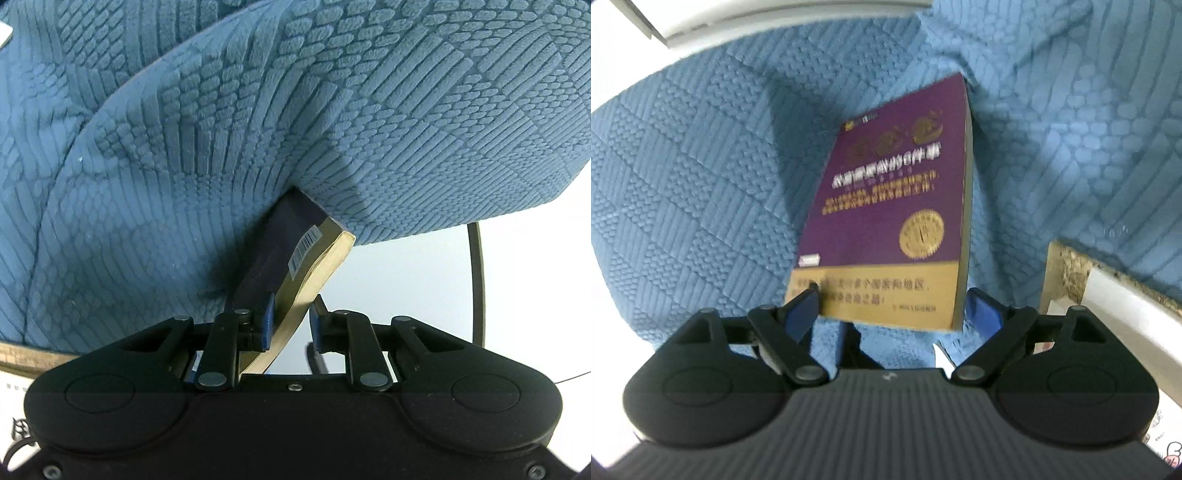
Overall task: Organize objects
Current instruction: 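Close the left gripper on the purple book's edge while the right gripper grips it too, then lift the purple-and-gold book with both grippers and carry it toward the stack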
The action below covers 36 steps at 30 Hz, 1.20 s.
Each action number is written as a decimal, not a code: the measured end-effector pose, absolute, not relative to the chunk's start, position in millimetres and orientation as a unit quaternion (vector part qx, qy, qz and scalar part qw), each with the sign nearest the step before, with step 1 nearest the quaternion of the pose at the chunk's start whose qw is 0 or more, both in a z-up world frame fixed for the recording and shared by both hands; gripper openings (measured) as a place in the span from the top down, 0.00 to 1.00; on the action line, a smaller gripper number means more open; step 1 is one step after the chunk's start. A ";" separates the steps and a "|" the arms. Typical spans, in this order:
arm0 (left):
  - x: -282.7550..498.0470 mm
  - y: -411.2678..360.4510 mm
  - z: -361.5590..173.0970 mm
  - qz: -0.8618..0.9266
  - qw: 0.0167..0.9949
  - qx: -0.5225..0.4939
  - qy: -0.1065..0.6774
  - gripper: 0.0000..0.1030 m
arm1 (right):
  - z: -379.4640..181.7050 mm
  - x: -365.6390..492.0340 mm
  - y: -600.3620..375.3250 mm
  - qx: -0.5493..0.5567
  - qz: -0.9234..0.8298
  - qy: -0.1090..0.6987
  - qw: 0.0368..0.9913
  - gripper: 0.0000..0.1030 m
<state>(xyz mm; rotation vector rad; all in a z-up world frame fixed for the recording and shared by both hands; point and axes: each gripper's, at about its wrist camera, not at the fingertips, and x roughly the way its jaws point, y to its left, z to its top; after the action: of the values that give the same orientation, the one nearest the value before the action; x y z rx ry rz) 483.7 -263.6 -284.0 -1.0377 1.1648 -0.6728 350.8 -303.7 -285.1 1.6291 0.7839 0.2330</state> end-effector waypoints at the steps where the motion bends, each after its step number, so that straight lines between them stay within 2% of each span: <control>1: 483.0 -264.1 -284.8 -0.298 0.657 -0.462 0.515 0.83 | -286.7 350.1 -301.4 0.708 0.105 0.344 0.608 0.14; 6: 479.4 -263.1 -285.3 -0.297 0.654 -0.466 0.516 0.83 | -291.7 341.9 -299.1 0.729 0.096 0.336 0.589 0.14; 7: 479.0 -262.2 -286.8 -0.294 0.654 -0.469 0.515 0.83 | -290.0 341.0 -301.9 0.730 0.093 0.327 0.593 0.19; 12: 481.6 -261.8 -293.2 -0.299 0.640 -0.488 0.513 0.83 | -283.5 342.7 -310.6 0.733 0.083 0.297 0.606 0.20; 18: 481.9 -262.3 -300.0 -0.306 0.615 -0.522 0.505 0.81 | -276.6 342.8 -317.2 0.717 0.072 0.285 0.632 0.40; 22: 484.2 -263.7 -303.5 -0.310 0.606 -0.536 0.499 0.66 | -274.2 339.2 -319.6 0.707 0.072 0.280 0.645 0.60; 23: 484.2 -264.5 -306.0 -0.313 0.605 -0.537 0.498 0.64 | -273.3 337.8 -320.2 0.704 0.074 0.278 0.649 0.62; 29: 495.9 -262.1 -308.7 -0.316 0.610 -0.547 0.479 0.51 | -266.5 335.1 -327.8 0.690 0.074 0.257 0.672 0.69; 33: 504.0 -264.2 -313.1 -0.316 0.606 -0.549 0.482 0.51 | -264.7 330.1 -333.5 0.683 0.055 0.261 0.681 0.71; 36: 505.1 -271.3 -316.3 -0.321 0.604 -0.543 0.487 0.55 | -267.2 326.0 -337.5 0.688 0.042 0.262 0.676 0.72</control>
<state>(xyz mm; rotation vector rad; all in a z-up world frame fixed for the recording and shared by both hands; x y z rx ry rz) 505.1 -271.3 -316.3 -1.2562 1.1280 -0.7418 326.0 -337.5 -267.2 1.5462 0.5889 0.0943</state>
